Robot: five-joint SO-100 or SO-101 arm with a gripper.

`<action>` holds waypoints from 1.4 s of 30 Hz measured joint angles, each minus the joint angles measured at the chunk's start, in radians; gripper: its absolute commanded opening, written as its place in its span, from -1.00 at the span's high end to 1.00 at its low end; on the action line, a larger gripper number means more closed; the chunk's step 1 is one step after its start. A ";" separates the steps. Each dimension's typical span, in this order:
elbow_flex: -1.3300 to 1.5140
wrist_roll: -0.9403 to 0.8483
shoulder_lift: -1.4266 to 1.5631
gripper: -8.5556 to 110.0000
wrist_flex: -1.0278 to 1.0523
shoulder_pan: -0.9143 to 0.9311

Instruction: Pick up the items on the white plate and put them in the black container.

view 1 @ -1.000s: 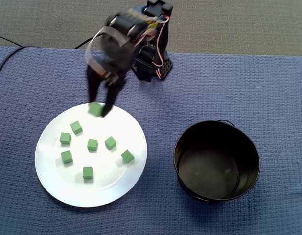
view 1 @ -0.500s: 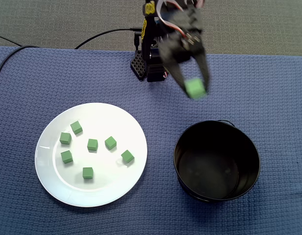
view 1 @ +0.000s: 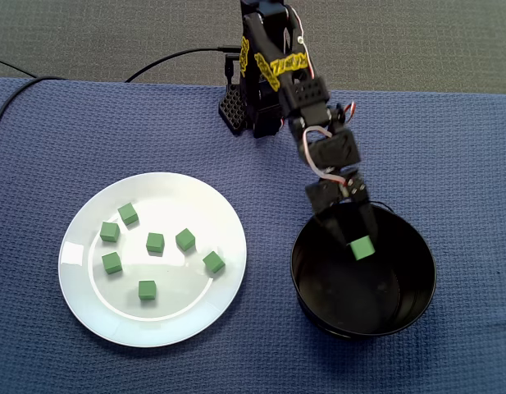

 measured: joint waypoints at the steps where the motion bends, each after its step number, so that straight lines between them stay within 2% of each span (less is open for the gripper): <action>1: 0.012 0.006 -0.017 0.86 -0.015 0.002; 8: 0.067 0.035 -0.112 0.84 -0.066 0.002; 11: 0.091 0.048 -0.112 0.59 -0.069 0.005; 14: 0.098 0.066 -0.110 0.45 -0.080 0.000; 19: 0.101 0.071 -0.097 0.39 -0.086 0.017; 23: 0.092 0.006 -0.048 0.38 -0.041 0.060; 32: -0.259 -0.123 0.106 0.40 0.241 0.253; 36: -0.460 -0.193 0.114 0.46 0.460 0.364; 42: -0.637 -0.483 0.075 0.52 0.871 0.538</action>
